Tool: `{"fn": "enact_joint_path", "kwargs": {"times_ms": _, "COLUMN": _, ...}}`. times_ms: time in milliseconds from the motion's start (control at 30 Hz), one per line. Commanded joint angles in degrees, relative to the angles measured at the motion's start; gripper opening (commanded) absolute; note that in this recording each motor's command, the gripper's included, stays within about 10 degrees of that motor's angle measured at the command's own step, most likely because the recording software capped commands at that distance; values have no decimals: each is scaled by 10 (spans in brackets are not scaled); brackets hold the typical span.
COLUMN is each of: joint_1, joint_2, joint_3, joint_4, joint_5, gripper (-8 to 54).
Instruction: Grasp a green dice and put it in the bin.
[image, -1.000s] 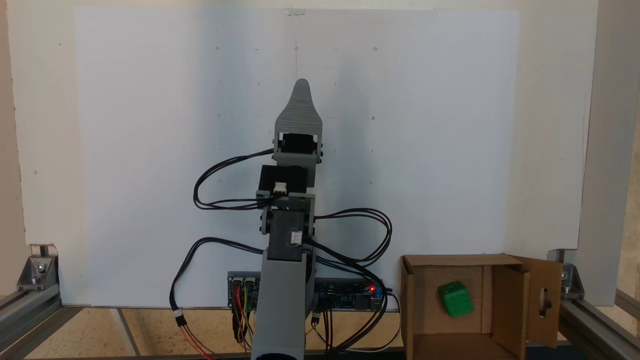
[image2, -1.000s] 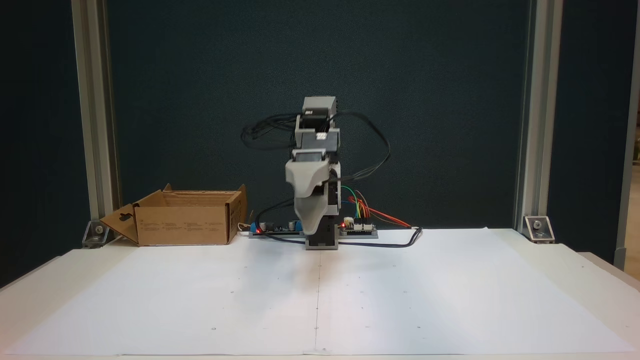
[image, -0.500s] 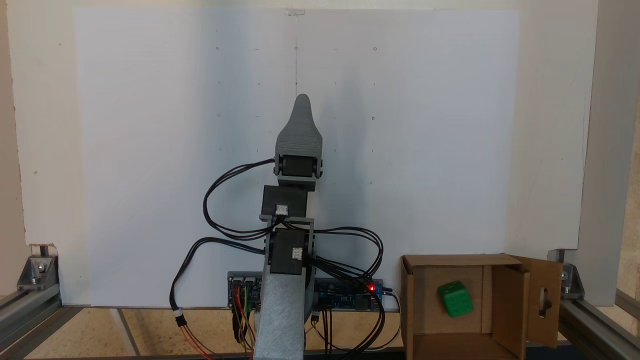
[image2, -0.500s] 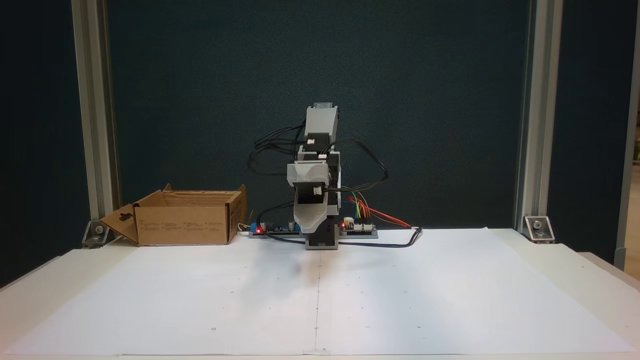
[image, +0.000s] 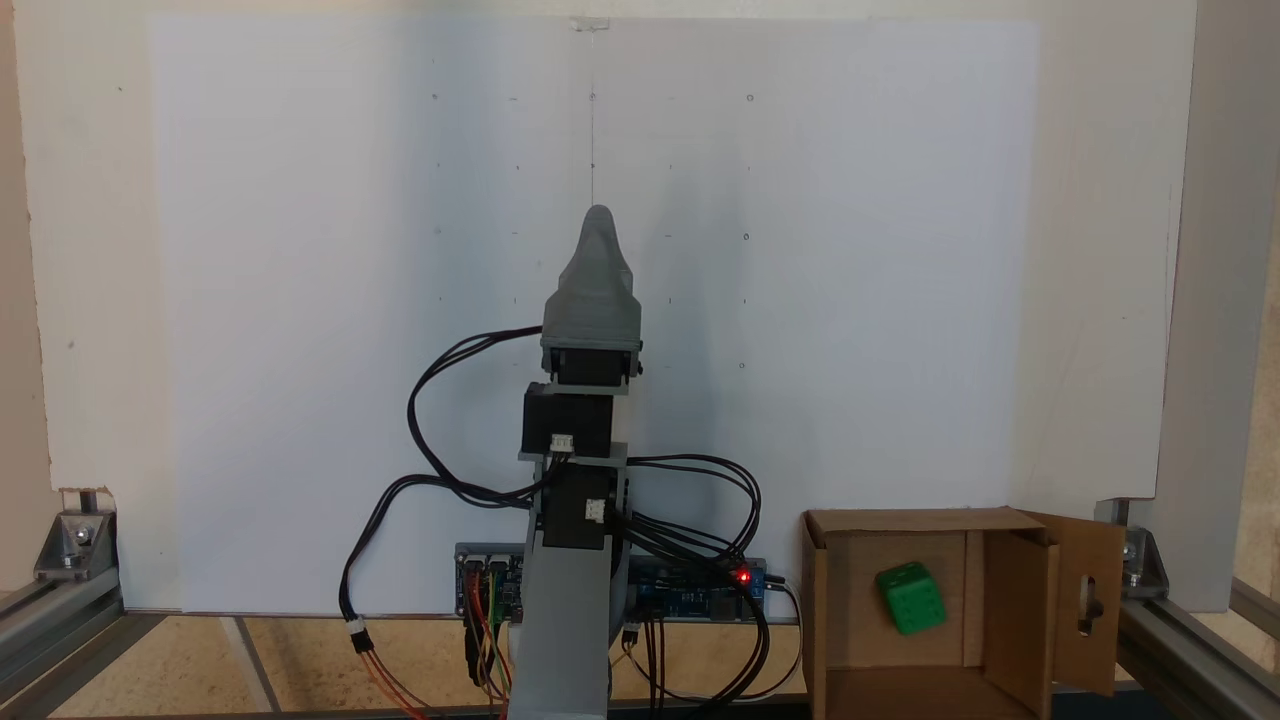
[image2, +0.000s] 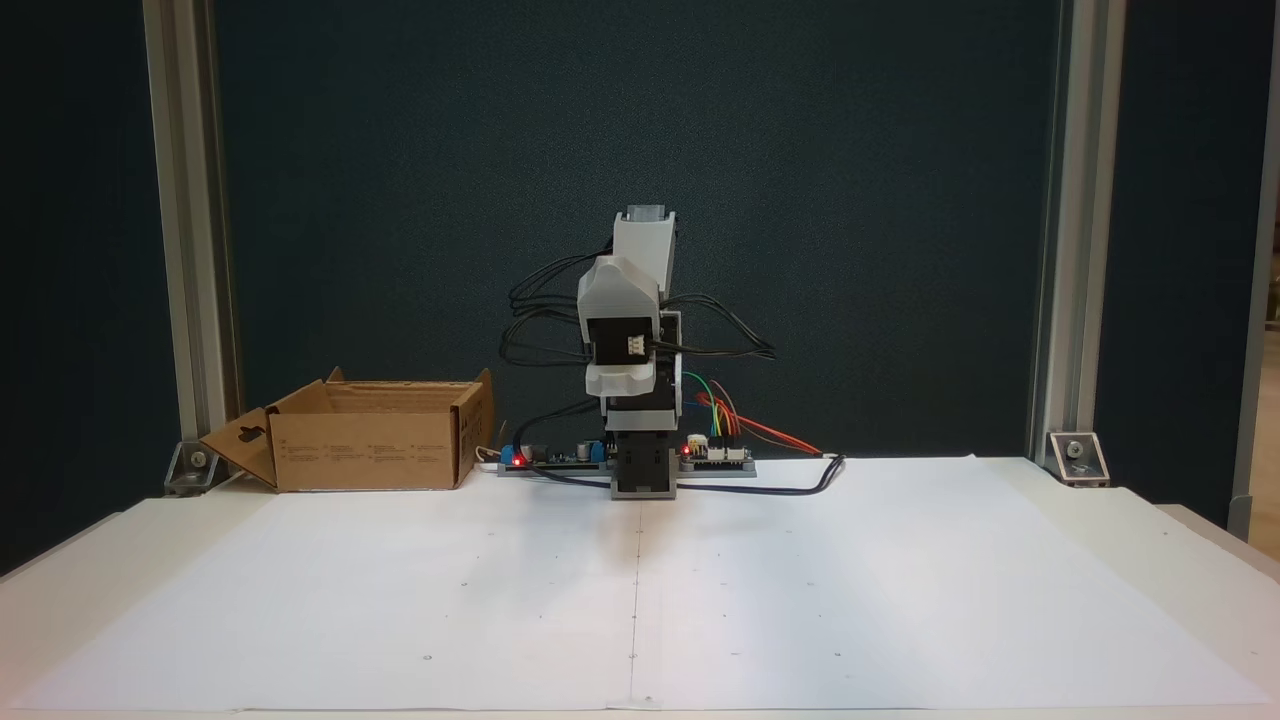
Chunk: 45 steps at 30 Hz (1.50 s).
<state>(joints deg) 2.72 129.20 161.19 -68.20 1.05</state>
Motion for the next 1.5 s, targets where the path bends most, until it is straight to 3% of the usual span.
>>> {"fn": "enact_joint_path", "kwargs": {"times_ms": 0, "joint_1": -7, "joint_2": 65, "joint_3": -5, "joint_4": -46, "joint_5": 20, "gripper": 440}}
{"fn": "enact_joint_path", "kwargs": {"times_ms": 567, "joint_1": -11, "joint_2": 65, "joint_3": 108, "joint_4": -139, "joint_5": 20, "gripper": 441}}
{"fn": "enact_joint_path", "kwargs": {"times_ms": 1467, "joint_1": -12, "joint_2": 62, "joint_3": 150, "joint_4": -137, "joint_5": 19, "gripper": 445}}
